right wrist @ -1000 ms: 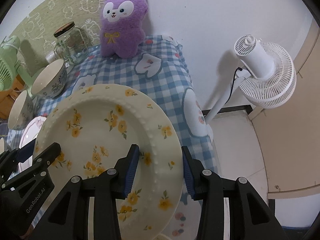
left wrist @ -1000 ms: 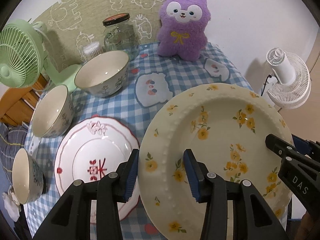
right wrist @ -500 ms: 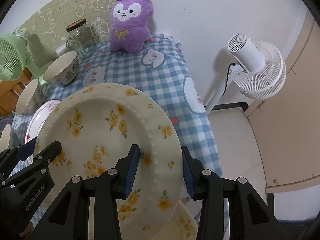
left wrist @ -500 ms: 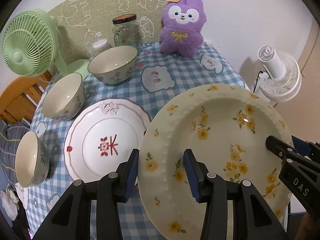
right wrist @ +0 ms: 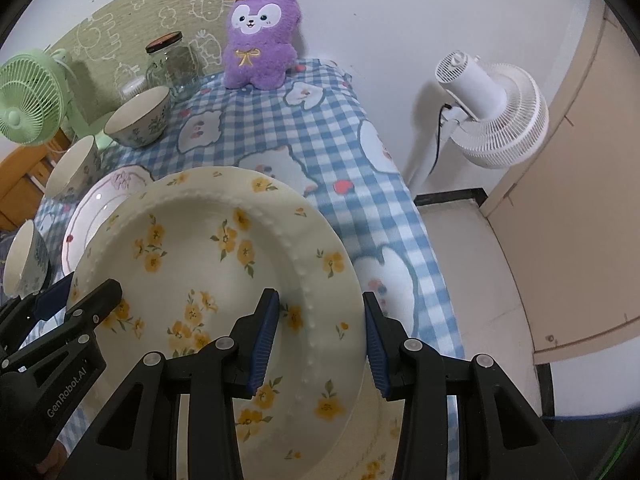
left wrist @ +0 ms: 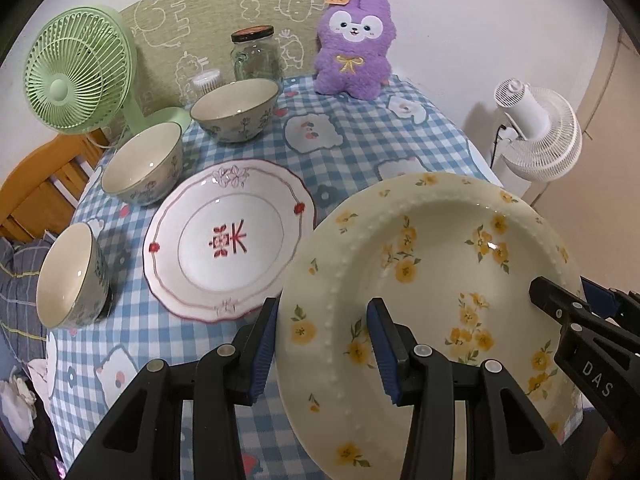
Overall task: Organize plates and bowls
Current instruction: 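Carry the beaded-rim plate toward the red-rimmed white plate, then lower the yellow-flowered plate onto the other yellow-flowered plate with both grippers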
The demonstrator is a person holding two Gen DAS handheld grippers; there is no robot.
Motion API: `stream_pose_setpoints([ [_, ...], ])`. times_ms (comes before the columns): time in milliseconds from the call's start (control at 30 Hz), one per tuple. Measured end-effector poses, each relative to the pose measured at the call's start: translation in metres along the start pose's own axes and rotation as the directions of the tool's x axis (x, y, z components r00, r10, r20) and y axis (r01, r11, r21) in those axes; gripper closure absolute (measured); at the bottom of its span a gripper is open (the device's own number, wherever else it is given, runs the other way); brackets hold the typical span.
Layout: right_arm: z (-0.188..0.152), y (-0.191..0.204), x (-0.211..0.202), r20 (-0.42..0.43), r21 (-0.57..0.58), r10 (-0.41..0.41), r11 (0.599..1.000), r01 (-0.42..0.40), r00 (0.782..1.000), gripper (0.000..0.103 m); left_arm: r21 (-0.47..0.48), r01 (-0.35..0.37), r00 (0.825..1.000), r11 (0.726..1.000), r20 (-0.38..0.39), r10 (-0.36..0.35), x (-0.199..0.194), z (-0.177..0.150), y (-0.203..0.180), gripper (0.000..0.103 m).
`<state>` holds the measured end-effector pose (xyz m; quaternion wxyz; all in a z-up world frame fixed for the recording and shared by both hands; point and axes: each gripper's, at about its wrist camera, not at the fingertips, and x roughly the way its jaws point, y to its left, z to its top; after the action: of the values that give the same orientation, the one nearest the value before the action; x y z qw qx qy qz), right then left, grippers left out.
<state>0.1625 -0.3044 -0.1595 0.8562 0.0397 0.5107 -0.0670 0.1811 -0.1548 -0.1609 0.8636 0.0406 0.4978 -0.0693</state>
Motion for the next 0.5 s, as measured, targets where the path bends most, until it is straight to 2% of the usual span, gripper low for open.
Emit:
stream_pose_setpoints([
  [500, -0.061, -0.017, -0.012, -0.026, 0.105, -0.06, 0.992, 0.063, 0.998, 0.059, 0.092, 0.055, 0.998, 0.994, -0.011, -0.055, -0.005, -0.042, -0.017, 0.058],
])
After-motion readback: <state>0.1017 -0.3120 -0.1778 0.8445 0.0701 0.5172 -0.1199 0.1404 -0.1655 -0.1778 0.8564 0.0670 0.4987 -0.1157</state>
